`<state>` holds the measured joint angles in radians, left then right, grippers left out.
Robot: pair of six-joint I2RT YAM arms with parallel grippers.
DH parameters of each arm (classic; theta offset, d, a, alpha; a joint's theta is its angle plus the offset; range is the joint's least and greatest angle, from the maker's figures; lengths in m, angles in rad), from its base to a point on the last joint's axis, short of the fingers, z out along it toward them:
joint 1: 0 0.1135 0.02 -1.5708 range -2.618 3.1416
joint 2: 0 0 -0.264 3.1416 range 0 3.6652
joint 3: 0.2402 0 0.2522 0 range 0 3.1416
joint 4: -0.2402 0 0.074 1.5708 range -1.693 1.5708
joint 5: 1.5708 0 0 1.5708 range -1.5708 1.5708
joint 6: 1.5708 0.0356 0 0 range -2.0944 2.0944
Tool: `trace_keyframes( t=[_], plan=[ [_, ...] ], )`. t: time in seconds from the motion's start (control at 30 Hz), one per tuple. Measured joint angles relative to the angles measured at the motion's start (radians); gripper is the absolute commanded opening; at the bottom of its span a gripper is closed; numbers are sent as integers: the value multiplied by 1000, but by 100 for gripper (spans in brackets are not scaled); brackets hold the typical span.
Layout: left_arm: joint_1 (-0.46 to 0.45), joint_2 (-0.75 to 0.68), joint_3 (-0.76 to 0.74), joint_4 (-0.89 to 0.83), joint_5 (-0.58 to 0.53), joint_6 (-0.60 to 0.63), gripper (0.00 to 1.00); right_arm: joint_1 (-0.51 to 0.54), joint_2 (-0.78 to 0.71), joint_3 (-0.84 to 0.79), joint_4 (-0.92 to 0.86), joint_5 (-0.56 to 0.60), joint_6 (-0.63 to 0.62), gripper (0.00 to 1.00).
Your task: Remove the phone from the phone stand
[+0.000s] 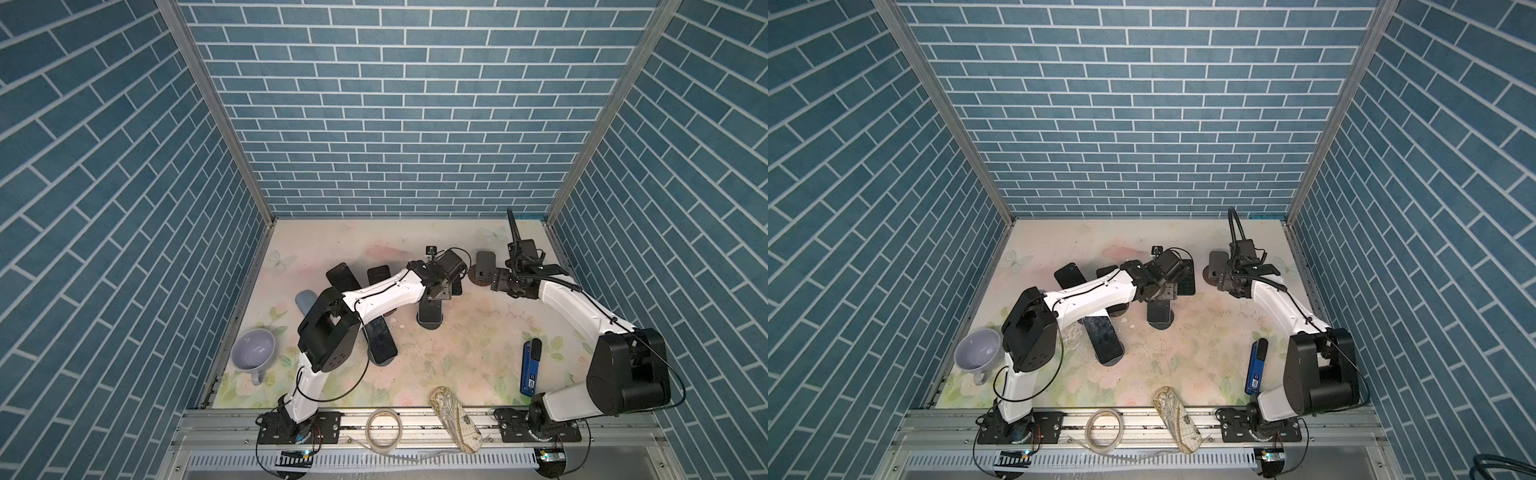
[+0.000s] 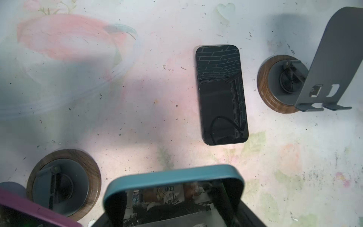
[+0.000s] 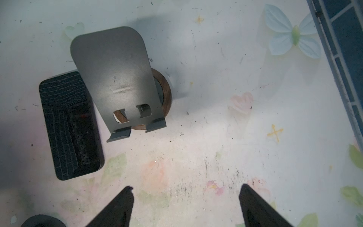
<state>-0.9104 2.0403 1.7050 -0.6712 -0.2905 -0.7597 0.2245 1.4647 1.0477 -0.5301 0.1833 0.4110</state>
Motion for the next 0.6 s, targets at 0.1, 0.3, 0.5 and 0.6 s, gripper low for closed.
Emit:
trace_keyframes(
  t=[0.1, 0.3, 0.5, 0.6],
  plan=[
    [0, 0, 0, 2, 0, 0, 69, 0, 5, 0, 0, 0, 0, 86],
    [0, 0, 0, 3, 0, 0, 64, 0, 7, 0, 0, 0, 0, 86],
    [0, -6, -8, 13, -1, 5, 59, 0, 8, 0, 0, 0, 0, 86],
    [0, -14, -15, 16, -1, 12, 58, 0, 8, 0, 0, 0, 0, 86]
  ],
)
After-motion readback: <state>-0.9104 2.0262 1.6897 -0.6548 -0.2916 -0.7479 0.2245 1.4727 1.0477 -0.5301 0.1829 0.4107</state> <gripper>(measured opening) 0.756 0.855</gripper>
